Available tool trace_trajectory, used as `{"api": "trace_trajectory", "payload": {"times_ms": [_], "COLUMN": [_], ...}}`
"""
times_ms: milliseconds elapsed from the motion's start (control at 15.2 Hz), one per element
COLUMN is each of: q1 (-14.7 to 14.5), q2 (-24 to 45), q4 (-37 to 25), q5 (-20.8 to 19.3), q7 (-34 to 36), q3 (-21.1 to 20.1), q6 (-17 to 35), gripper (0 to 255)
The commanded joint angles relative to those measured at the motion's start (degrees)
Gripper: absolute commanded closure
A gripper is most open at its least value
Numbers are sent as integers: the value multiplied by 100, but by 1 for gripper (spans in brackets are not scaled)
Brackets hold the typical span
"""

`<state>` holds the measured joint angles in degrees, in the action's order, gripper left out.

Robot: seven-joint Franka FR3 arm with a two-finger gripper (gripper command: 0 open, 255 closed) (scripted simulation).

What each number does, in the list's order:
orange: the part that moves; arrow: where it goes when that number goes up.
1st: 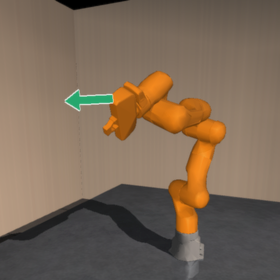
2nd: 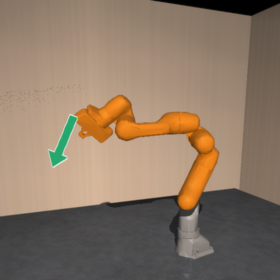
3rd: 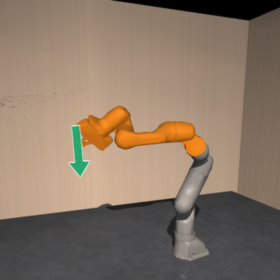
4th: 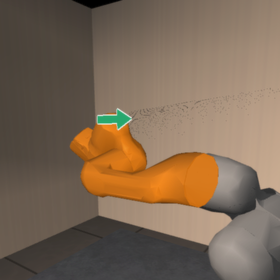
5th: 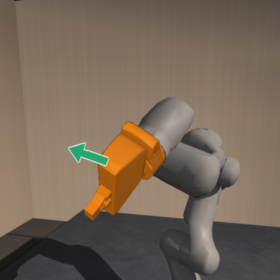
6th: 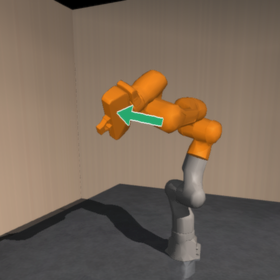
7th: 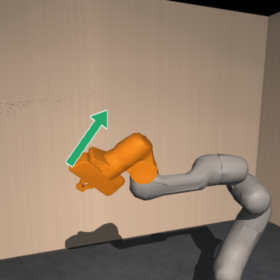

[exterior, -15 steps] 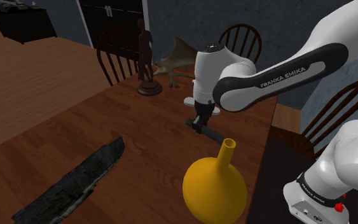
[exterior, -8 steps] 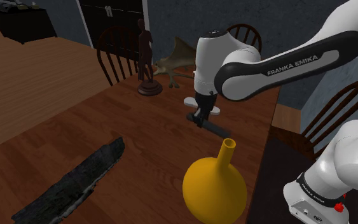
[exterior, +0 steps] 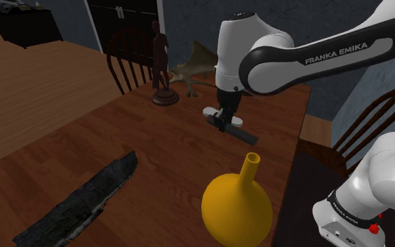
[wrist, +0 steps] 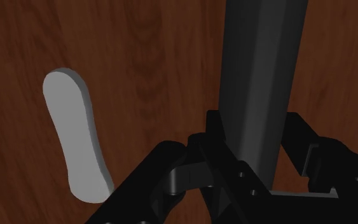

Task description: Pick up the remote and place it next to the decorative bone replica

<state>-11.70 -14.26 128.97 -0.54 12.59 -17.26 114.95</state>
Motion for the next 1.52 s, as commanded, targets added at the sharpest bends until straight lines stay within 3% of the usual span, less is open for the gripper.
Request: {"api": "trace_trajectory", "payload": {"times_ms": [0, 1452], "q1": [-3, 27], "q2": [-48, -162], "q4": [-120, -1712], "q5": [14, 29], "q7": [-16, -141], "q3": [8, 85], "q6": [-168, -1865], "gripper": [255, 255]}}
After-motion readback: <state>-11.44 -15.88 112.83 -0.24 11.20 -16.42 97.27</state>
